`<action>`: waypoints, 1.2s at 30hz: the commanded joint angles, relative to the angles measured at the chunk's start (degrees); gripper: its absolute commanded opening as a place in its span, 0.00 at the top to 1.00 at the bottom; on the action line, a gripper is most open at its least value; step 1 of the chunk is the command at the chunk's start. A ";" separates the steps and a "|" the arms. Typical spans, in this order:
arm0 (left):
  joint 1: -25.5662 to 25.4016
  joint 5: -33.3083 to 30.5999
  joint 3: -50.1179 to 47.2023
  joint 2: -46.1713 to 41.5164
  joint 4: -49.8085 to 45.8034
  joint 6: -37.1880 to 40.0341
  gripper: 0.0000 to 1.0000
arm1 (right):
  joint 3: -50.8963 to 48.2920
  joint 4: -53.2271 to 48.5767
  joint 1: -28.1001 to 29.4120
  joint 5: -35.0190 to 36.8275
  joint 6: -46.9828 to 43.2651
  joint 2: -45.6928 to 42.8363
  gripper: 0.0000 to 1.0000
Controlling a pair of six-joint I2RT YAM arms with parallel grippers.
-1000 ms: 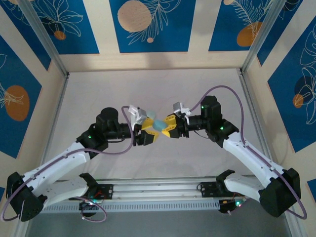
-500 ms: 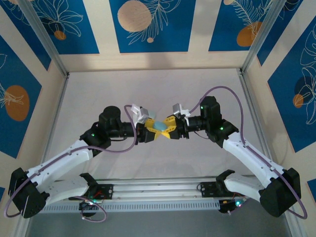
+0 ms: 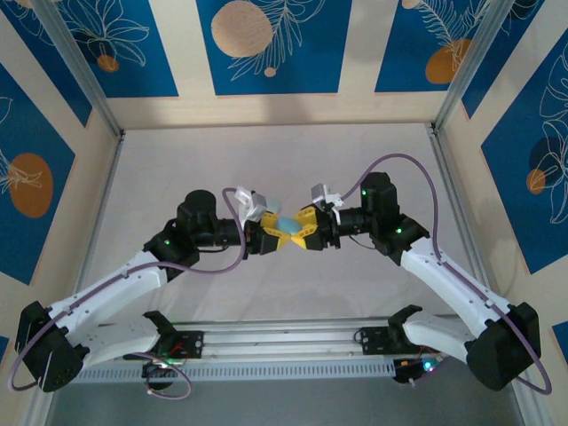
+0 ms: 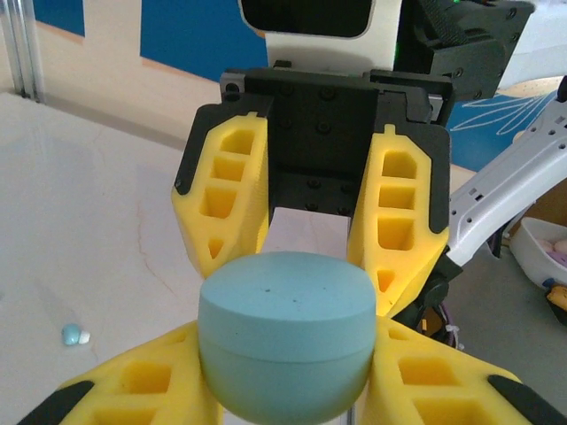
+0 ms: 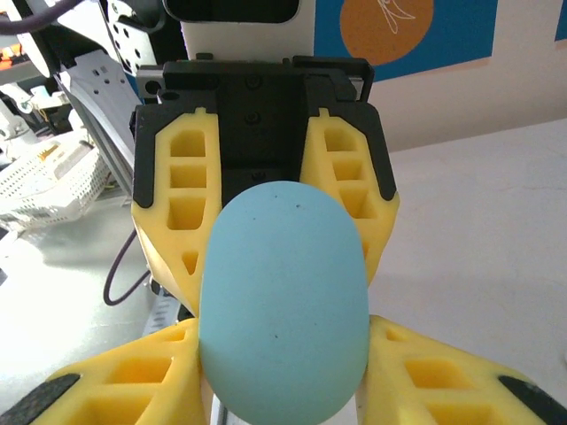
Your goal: Insert the wireless bluetooth earbuds into the charging case
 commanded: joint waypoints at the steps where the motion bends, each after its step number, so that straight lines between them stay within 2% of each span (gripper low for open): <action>1: -0.51 3.51 -1.13 -1.83 4.23 2.87 0.79 | 1.38 1.68 -1.94 2.66 6.98 0.57 0.57; 10: -0.61 3.07 -2.12 -2.48 5.61 3.96 0.79 | 1.99 2.77 -2.85 1.40 12.23 1.41 0.46; 26: -0.68 0.04 -3.81 -3.35 9.18 2.99 0.79 | 6.12 2.40 -3.72 4.25 19.53 3.90 0.39; 29: -0.61 -2.03 -5.02 -3.79 11.19 2.32 0.79 | 7.50 1.22 -3.69 3.59 20.09 4.11 0.38; 33: -0.66 -7.76 -7.19 -5.18 13.30 2.11 0.76 | 8.17 1.31 -3.22 0.59 19.99 2.61 0.36; 36: -0.61 -11.69 -9.67 -6.59 16.39 1.76 0.77 | 8.94 -0.20 -2.65 1.33 18.81 0.11 0.34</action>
